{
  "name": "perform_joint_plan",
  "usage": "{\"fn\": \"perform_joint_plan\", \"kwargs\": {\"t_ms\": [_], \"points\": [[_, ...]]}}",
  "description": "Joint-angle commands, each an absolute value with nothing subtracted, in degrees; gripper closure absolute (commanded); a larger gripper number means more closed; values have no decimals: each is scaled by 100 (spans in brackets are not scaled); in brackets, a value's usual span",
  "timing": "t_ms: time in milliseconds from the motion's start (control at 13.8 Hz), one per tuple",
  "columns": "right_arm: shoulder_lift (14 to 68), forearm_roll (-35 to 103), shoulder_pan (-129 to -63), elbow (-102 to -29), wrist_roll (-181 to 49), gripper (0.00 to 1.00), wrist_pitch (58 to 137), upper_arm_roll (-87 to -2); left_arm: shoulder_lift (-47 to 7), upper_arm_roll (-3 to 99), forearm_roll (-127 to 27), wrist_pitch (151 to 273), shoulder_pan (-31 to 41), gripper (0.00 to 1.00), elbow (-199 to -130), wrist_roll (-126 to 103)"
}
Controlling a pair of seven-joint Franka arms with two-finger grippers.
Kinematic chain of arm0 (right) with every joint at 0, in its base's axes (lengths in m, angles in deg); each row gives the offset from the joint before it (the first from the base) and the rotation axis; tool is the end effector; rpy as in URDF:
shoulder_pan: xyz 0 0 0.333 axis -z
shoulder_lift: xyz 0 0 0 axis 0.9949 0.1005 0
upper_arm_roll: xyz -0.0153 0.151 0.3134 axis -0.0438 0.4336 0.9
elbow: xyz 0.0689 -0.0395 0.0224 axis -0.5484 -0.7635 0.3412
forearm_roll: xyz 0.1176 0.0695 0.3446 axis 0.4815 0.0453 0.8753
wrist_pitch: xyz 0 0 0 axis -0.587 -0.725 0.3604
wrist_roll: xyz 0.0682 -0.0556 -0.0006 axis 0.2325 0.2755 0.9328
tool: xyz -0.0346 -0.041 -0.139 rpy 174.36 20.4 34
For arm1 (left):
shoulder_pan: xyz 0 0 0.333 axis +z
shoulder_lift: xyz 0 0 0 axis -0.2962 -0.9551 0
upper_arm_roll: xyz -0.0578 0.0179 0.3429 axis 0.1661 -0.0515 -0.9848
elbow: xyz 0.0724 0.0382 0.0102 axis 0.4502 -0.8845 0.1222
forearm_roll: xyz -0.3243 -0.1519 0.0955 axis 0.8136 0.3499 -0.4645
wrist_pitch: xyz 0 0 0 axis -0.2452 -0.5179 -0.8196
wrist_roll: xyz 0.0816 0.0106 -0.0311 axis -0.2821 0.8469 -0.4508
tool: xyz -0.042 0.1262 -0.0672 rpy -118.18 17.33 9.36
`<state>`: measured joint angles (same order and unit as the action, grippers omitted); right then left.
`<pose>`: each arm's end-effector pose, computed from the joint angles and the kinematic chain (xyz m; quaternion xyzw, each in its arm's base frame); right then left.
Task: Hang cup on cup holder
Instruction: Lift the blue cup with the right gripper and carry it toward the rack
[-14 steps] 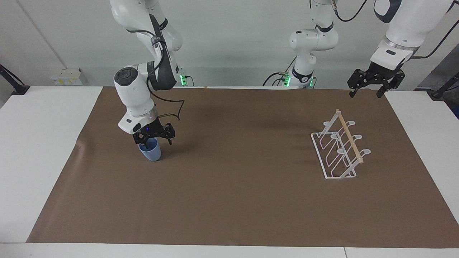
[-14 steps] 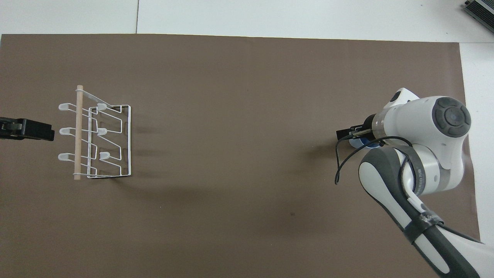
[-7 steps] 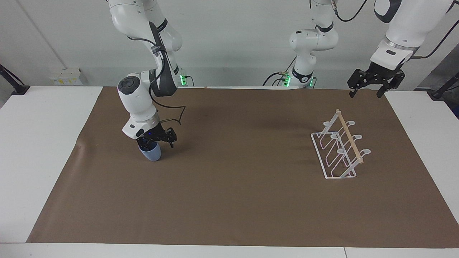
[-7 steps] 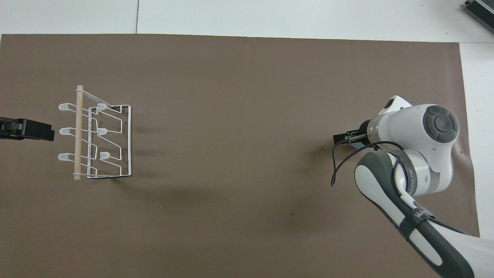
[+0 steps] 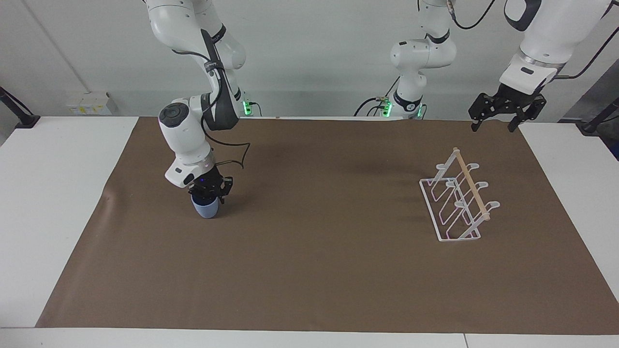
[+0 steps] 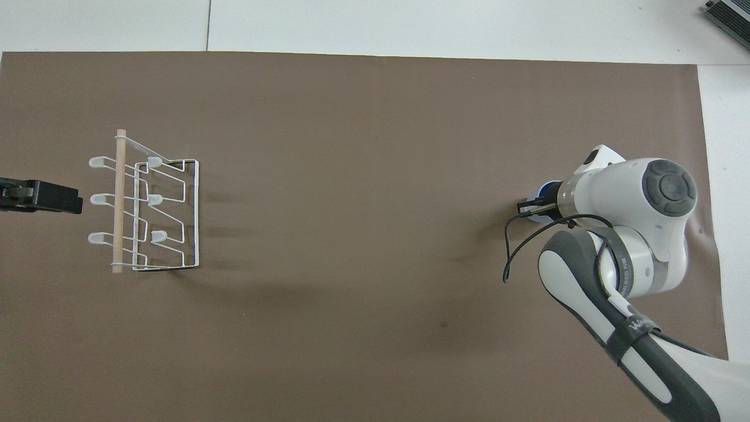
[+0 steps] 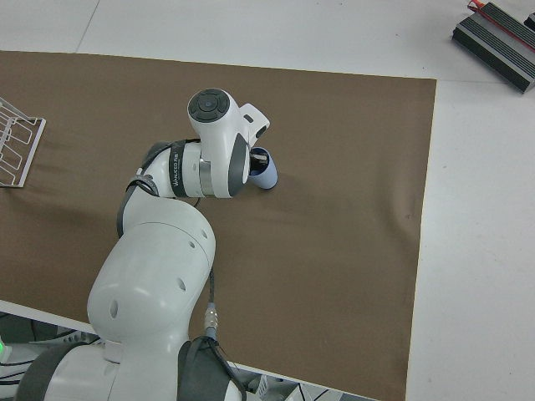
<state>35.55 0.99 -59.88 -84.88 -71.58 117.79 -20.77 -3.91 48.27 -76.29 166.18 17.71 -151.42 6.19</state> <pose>0.5587 0.0560 0.3496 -0.9944 -0.0861 -0.0536 0.0303 0.4989 -0.0277 0.6219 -0.9987 0.0478 -0.0159 0.0086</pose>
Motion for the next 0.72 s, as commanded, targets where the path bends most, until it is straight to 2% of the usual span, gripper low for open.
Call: {"fn": "perform_joint_plan", "kwargs": {"t_ms": [0,289,650], "points": [[3551,33,-5936,-8516,-7102,100,11819,-2049,-246,4816,-7619,16573,1784,0,-15276,649],[3560,33,-5936,-8376,-7084,100,11644,-2049,-246,4816,-7619,16573,1793,0,-15276,658],[3524,6,-6006,-7130,-7084,100,9985,-2005,-246,4816,-7619,16573,1793,0,-15276,649]]}}
